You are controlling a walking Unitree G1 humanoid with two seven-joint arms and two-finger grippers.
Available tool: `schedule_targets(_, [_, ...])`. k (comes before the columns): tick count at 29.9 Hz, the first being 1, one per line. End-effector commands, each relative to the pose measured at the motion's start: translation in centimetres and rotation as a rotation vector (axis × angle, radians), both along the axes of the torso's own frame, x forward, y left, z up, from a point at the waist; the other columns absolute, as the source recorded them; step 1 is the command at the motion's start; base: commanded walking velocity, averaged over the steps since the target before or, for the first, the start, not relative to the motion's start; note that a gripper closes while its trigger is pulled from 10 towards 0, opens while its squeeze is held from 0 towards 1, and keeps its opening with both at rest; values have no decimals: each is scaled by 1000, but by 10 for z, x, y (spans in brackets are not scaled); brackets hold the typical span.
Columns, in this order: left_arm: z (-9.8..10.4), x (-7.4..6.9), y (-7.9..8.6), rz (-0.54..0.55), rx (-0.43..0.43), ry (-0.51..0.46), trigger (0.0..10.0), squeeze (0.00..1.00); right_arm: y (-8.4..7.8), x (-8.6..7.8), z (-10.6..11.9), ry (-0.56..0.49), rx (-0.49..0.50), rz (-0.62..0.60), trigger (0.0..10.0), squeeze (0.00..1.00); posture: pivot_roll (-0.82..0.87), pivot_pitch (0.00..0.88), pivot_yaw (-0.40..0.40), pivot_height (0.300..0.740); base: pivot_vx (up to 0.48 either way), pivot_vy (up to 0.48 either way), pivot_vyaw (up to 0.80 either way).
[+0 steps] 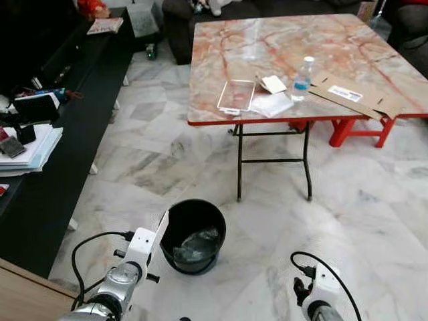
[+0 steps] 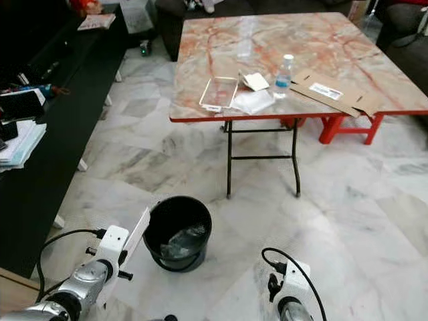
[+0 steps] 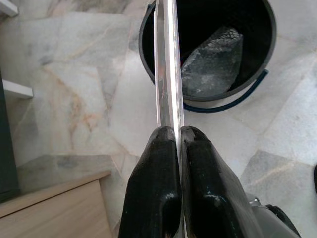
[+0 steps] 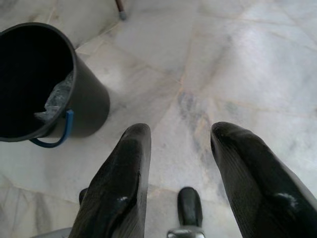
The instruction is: Picking trash to rubbish bin
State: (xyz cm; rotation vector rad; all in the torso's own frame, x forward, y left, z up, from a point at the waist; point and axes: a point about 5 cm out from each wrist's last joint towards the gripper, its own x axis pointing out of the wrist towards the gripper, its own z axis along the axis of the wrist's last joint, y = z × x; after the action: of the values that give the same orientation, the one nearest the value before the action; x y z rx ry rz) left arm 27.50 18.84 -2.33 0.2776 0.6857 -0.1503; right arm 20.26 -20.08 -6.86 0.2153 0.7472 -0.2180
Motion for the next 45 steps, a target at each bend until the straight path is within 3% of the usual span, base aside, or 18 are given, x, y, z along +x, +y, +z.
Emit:
schedule_targets(1, [-2,-3,4,17,2,11,10000,0,2,1,0,-4,7,0,10000,0,175,90,51,740,262,0,0])
schedule_targets(32, [-4,-5,5,14,3,21,10000,0,8,1,-1,-1,-1,59,10000,0,176,92,53,740,259,0,-88])
schedule_targets(45, [-3,-5,4,15,1,20,10000,0,10,1,-1,-8,5,71,10000,0,175,91,49,740,260,0,343])
